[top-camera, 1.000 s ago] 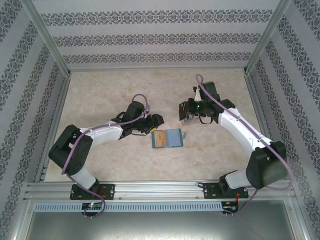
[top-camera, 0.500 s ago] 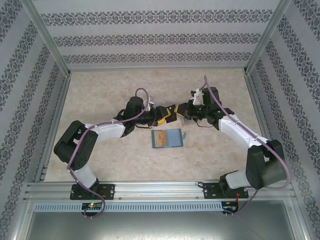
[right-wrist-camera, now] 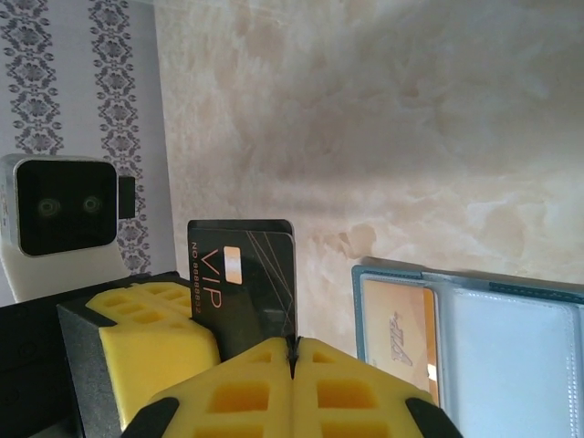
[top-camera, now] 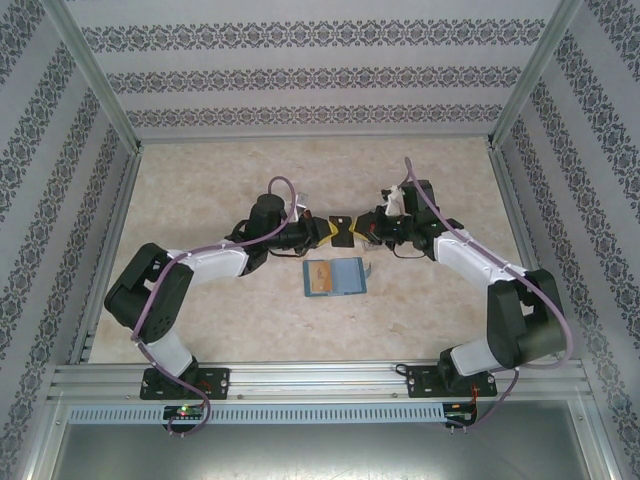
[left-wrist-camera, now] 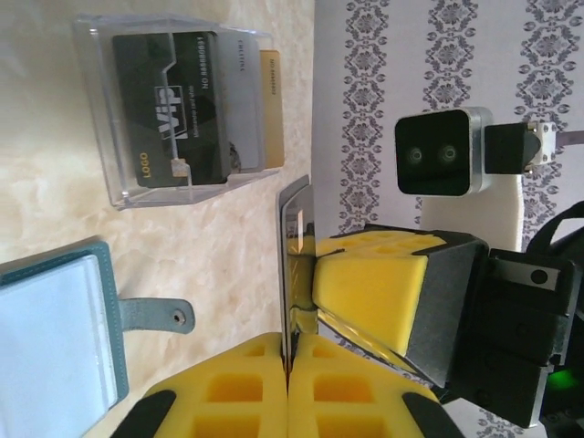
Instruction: Put the credit cards into the card holder
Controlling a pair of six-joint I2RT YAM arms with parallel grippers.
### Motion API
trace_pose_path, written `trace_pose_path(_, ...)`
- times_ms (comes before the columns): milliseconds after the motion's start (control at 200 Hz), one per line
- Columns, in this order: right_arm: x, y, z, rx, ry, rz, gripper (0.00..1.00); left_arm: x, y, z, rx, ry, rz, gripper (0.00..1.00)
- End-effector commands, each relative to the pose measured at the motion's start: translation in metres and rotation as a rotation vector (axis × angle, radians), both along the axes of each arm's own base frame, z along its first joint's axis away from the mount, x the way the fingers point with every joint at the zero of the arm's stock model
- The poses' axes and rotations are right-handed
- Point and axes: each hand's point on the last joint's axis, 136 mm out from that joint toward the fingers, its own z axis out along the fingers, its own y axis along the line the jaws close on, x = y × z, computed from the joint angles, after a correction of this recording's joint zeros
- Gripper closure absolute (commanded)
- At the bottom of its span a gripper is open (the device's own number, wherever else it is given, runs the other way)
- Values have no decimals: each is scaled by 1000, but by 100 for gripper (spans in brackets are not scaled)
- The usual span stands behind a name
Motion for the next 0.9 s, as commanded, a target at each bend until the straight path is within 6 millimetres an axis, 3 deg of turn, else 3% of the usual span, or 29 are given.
trace_pose_path(0, -6, -8, -29, -97, 53, -1, 86, -6, 16, -17, 96, 23, 45, 100)
trace_pose_path(180, -25, -13, -68, -280, 84, 55, 85, -23, 30, -58, 320, 20, 40, 100)
trace_pose_path(420, -44, -26, -117, -396, 166, 87, 84, -37, 15, -92, 372, -16, 1, 100)
trace_pose_path(614, -53, -36, -139, -463, 209, 99, 82, -41, 17, -103, 409, -13, 20, 100)
trace_pose_path(894, -57, -36, -151, -486, 230, 110, 82, -47, 19, -114, 435, 10, -2, 100)
